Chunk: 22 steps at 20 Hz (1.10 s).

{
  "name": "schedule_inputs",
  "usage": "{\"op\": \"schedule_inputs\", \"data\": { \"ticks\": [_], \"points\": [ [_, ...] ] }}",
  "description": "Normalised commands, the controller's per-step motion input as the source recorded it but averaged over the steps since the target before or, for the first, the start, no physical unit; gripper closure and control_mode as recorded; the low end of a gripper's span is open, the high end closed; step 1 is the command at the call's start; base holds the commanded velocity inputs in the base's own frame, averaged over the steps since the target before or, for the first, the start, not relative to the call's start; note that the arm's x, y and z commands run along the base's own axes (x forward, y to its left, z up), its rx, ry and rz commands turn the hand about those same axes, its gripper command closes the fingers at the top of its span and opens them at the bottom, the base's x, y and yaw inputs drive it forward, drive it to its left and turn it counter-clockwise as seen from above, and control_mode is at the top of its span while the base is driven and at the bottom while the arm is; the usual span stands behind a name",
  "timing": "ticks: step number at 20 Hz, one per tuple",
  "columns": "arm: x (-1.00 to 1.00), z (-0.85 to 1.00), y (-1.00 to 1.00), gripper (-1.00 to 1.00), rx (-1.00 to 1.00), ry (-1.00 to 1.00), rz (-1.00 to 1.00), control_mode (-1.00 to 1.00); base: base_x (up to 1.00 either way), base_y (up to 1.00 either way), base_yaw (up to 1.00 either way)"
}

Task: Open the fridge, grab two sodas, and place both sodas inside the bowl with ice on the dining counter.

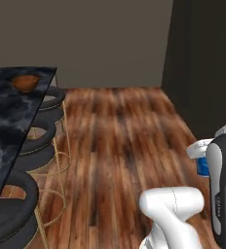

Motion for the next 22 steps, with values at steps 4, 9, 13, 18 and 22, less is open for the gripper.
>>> {"op": "schedule_inputs", "data": {
  "ticks": [4, 9, 13, 18, 22],
  "points": [
    [0.00, 0.00, 0.00, 1.00, 0.00, 0.00, 0.00, 1.00, 1.00, -0.49, 0.28],
    [0.00, 0.00, 0.00, 1.00, 0.00, 0.00, 0.00, 1.00, 1.00, -0.41, 0.31],
    [0.00, 0.00, 0.00, 1.00, 0.00, 0.00, 0.00, 1.00, 1.00, -0.30, 0.34],
    [0.00, 0.00, 0.00, 1.00, 0.00, 0.00, 0.00, 1.00, 1.00, -0.30, 0.35],
    [0.00, 0.00, 0.00, 1.00, 0.00, 0.00, 0.00, 1.00, 1.00, -0.32, 0.36]
  ]
}}
